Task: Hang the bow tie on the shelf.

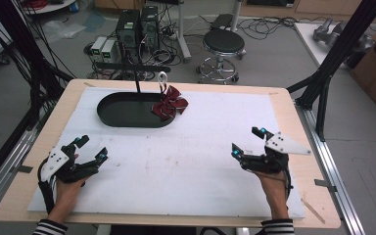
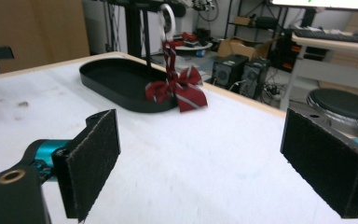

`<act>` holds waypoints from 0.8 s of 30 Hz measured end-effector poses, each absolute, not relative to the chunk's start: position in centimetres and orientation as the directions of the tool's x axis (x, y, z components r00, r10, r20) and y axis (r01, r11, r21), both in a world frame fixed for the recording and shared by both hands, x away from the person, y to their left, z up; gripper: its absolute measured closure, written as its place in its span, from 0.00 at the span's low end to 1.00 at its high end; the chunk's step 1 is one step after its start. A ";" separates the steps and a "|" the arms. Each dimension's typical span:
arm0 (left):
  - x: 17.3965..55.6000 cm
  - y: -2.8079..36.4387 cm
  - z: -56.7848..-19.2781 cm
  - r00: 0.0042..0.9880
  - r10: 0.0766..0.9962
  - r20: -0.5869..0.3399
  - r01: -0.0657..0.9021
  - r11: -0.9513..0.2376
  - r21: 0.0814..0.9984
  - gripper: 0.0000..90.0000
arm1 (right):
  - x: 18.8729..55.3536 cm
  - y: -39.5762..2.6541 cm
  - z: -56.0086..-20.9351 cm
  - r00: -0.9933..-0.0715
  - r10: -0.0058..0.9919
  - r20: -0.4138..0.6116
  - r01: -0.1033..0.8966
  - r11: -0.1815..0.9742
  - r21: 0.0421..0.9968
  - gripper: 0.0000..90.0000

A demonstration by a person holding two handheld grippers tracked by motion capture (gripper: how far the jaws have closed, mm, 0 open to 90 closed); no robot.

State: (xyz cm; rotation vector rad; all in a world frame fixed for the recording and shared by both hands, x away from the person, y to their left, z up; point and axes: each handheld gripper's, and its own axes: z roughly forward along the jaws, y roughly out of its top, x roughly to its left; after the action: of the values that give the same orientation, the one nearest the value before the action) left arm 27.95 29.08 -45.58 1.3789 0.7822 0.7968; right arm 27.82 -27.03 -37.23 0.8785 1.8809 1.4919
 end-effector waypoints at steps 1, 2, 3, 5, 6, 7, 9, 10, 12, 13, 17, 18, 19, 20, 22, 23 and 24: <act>28.0 29.1 -45.6 0.524 0.852 -0.011 -0.028 0.030 0.999 0.19 | 27.6 -27.1 -38.0 -0.614 0.789 -0.035 0.140 0.152 0.978 0.12; 27.9 29.1 -45.6 0.521 0.853 -0.011 -0.029 0.030 0.999 0.19 | 27.3 -27.1 -38.8 -0.607 0.794 -0.032 0.145 0.150 0.978 0.12; 27.9 29.1 -45.6 0.519 0.855 -0.007 -0.029 0.026 0.999 0.19 | 27.0 -27.1 -39.6 -0.596 0.802 -0.037 0.142 0.151 0.978 0.12; 27.8 29.0 -45.6 0.513 0.858 -0.005 -0.035 0.027 0.999 0.18 | 26.7 -27.1 -41.3 -0.576 0.817 -0.032 0.129 0.130 0.983 0.12; 27.8 29.0 -45.6 0.511 0.859 -0.004 -0.037 0.027 0.999 0.18 | 26.5 -27.1 -42.1 -0.563 0.826 -0.021 0.120 0.107 0.987 0.12; 27.8 29.0 -45.6 0.511 0.860 -0.005 -0.038 0.028 0.999 0.18 | 26.4 -27.1 -42.8 -0.552 0.833 -0.012 0.108 0.086 0.990 0.12; 27.8 29.1 -45.6 0.510 0.860 -0.008 -0.035 0.030 0.999 0.18 | 26.4 -27.1 -43.8 -0.541 0.841 0.013 0.098 0.047 0.994 0.12; 27.8 29.0 -45.6 0.509 0.861 -0.008 -0.037 0.031 0.999 0.18 | 26.4 -27.1 -44.2 -0.538 0.843 0.027 0.101 0.033 0.994 0.12; 27.8 29.0 -45.6 0.510 0.860 -0.005 -0.037 0.028 0.999 0.18 | 26.6 -27.1 -44.6 -0.531 0.847 0.034 0.110 0.029 0.993 0.12; 27.8 29.0 -45.6 0.510 0.860 -0.004 -0.037 0.027 0.999 0.18 | 26.7 -27.1 -44.6 -0.529 0.848 0.034 0.117 0.034 0.993 0.12; 27.8 29.0 -45.6 0.510 0.860 -0.002 -0.038 0.025 0.999 0.18 | 27.0 -26.9 -44.9 -0.535 0.844 0.046 0.132 0.029 0.991 0.12; 27.8 29.0 -45.6 0.510 0.860 -0.001 -0.038 0.024 0.999 0.18 | 27.1 -26.8 -45.1 -0.534 0.844 0.041 0.129 0.034 0.991 0.12; 27.8 29.0 -45.6 0.510 0.860 -0.002 -0.039 0.025 0.999 0.18 | 27.0 -26.8 -45.1 -0.534 0.845 0.039 0.126 0.034 0.991 0.12; 27.8 29.0 -45.6 0.510 0.860 -0.002 -0.038 0.024 0.999 0.18 | 26.9 -26.8 -45.1 -0.532 0.846 0.035 0.122 0.035 0.992 0.12; 27.8 29.0 -45.6 0.510 0.860 -0.002 -0.038 0.025 0.999 0.18 | 26.9 -26.7 -45.1 -0.537 0.843 0.032 0.122 0.041 0.992 0.12; 27.8 29.0 -45.6 0.510 0.860 -0.002 -0.037 0.024 0.999 0.18 | 27.0 -26.7 -45.1 -0.539 0.842 0.026 0.121 0.046 0.992 0.12; 27.8 29.0 -45.6 0.510 0.860 -0.002 -0.037 0.024 0.999 0.18 | 27.0 -26.7 -45.1 -0.539 0.842 0.024 0.121 0.049 0.991 0.12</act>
State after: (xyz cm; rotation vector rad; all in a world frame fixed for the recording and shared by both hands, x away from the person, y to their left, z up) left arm 27.80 29.02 -45.59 1.3762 0.7857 0.8187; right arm 26.97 -26.68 -45.12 0.9717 1.7310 1.5420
